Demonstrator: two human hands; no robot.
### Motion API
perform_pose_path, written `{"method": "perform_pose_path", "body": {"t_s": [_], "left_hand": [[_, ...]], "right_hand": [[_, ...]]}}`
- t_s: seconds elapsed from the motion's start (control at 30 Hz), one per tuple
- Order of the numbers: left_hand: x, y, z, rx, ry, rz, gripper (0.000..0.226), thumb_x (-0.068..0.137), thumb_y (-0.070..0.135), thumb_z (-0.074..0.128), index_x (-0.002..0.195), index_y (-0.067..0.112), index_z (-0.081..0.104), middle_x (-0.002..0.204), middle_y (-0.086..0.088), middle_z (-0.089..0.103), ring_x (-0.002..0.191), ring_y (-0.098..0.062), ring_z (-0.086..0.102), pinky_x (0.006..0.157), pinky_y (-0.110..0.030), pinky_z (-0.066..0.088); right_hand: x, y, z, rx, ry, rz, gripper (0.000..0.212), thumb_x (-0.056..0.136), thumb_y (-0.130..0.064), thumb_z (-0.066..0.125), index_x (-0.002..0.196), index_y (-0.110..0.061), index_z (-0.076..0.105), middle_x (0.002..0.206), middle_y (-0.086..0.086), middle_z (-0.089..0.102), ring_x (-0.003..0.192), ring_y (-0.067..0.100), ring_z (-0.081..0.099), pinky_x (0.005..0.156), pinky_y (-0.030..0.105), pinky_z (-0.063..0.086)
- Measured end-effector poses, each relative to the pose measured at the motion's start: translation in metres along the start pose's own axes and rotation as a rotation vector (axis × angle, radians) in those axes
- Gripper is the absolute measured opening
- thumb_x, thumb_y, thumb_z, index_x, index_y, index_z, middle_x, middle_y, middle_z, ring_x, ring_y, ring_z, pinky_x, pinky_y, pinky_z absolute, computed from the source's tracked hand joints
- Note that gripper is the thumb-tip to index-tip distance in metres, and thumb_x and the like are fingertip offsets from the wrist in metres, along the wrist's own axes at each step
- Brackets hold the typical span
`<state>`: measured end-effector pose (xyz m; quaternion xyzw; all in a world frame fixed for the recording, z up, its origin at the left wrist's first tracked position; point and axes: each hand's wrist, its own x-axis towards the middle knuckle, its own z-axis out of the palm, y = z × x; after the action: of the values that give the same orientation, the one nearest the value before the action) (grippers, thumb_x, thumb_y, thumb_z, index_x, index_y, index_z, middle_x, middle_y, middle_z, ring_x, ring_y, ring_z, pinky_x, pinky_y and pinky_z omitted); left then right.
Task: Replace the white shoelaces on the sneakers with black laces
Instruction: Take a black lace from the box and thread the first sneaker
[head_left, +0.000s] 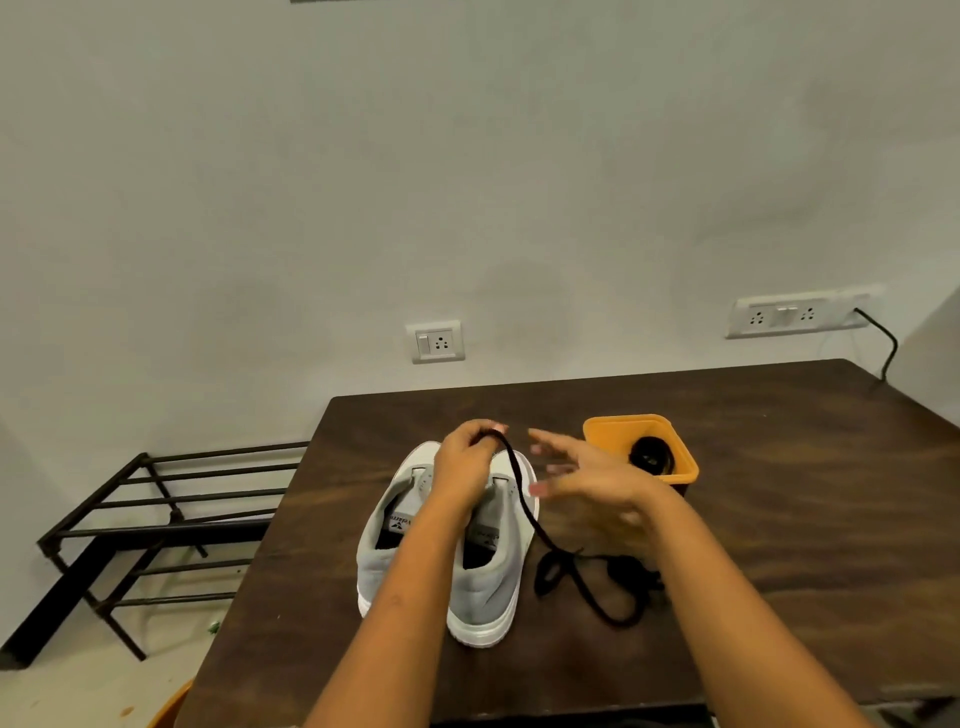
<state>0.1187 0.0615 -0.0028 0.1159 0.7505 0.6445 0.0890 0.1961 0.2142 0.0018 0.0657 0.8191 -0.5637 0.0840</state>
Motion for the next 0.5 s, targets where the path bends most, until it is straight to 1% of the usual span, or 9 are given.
{"method": "perform_pose_path", "body": {"t_s": [0.07,0.1,0.13,0.2,0.3,0.37,0.4,0.43,0.5], "left_hand": [[0.001,0.004,0.006,0.118,-0.06,0.057,0.028,0.085,0.005,0.059,0.109,0.019,0.059,0.106,-0.001,0.064,0.102,-0.019,0.061,0.082,-0.024,0.051],[0.003,0.004,0.007,0.154,-0.065,0.083,0.041,0.082,0.005,0.063,0.119,0.02,0.052,0.113,-0.002,0.06,0.105,-0.019,0.059,0.083,-0.024,0.051],[0.005,0.006,0.006,0.169,-0.071,0.1,0.055,0.078,0.005,0.066,0.126,0.022,0.044,0.12,-0.002,0.055,0.108,-0.018,0.057,0.086,-0.027,0.051],[0.008,0.006,0.003,0.163,-0.142,0.12,0.077,0.073,0.001,0.07,0.134,0.03,0.033,0.128,-0.002,0.046,0.113,-0.017,0.053,0.093,-0.031,0.05],[0.007,-0.002,-0.001,0.086,-0.287,0.113,0.09,0.069,-0.009,0.071,0.134,0.038,0.029,0.133,-0.001,0.039,0.122,-0.013,0.044,0.101,-0.036,0.047],[0.008,-0.013,-0.004,0.064,-0.27,0.1,0.089,0.069,-0.008,0.073,0.136,0.035,0.032,0.133,0.0,0.04,0.123,-0.01,0.042,0.103,-0.033,0.044],[0.01,-0.017,-0.005,0.154,-0.25,0.127,0.083,0.07,-0.004,0.073,0.135,0.033,0.036,0.132,0.0,0.043,0.122,-0.011,0.045,0.1,-0.029,0.044],[0.012,-0.022,-0.005,0.295,-0.244,0.167,0.071,0.074,0.0,0.072,0.132,0.029,0.044,0.13,-0.001,0.049,0.117,-0.011,0.049,0.096,-0.024,0.044],[0.016,-0.028,-0.005,0.532,-0.215,0.231,0.034,0.084,0.006,0.065,0.116,0.018,0.064,0.114,-0.005,0.064,0.094,-0.009,0.057,0.081,-0.011,0.042]], "right_hand": [[0.011,-0.016,0.009,0.234,-0.003,-0.094,0.06,0.09,-0.019,0.064,0.144,-0.023,0.038,0.134,-0.002,0.055,0.117,0.008,0.053,0.101,0.027,0.044],[0.016,-0.023,0.013,0.307,0.003,-0.095,0.048,0.093,-0.022,0.059,0.139,-0.022,0.046,0.123,-0.004,0.063,0.104,0.009,0.061,0.095,0.029,0.049],[0.02,-0.027,0.015,0.345,0.021,-0.076,0.036,0.096,-0.024,0.055,0.132,-0.02,0.053,0.106,-0.006,0.07,0.082,0.01,0.063,0.083,0.028,0.054],[0.025,-0.028,0.017,0.302,0.075,-0.049,0.025,0.098,-0.025,0.052,0.118,-0.018,0.063,0.08,-0.01,0.07,0.053,0.005,0.049,0.054,0.021,0.046],[0.032,-0.016,0.014,0.057,0.173,-0.044,0.021,0.097,-0.022,0.054,0.111,-0.016,0.068,0.071,-0.005,0.064,0.04,-0.003,0.048,0.039,0.011,0.032],[0.035,-0.004,0.011,0.02,0.209,-0.052,0.02,0.096,-0.018,0.055,0.108,-0.012,0.07,0.075,-0.001,0.066,0.051,-0.006,0.056,0.046,0.007,0.04],[0.034,0.001,0.01,0.043,0.216,-0.06,0.02,0.096,-0.017,0.055,0.108,-0.011,0.07,0.079,0.002,0.068,0.058,-0.005,0.058,0.052,0.007,0.043],[0.032,0.006,0.009,0.056,0.224,-0.067,0.02,0.096,-0.016,0.054,0.108,-0.01,0.07,0.078,0.003,0.067,0.057,-0.005,0.057,0.052,0.007,0.042],[0.029,0.012,0.004,0.065,0.239,-0.059,0.023,0.098,-0.016,0.051,0.107,-0.007,0.07,0.067,0.0,0.058,0.043,-0.004,0.047,0.044,0.009,0.033]]}}
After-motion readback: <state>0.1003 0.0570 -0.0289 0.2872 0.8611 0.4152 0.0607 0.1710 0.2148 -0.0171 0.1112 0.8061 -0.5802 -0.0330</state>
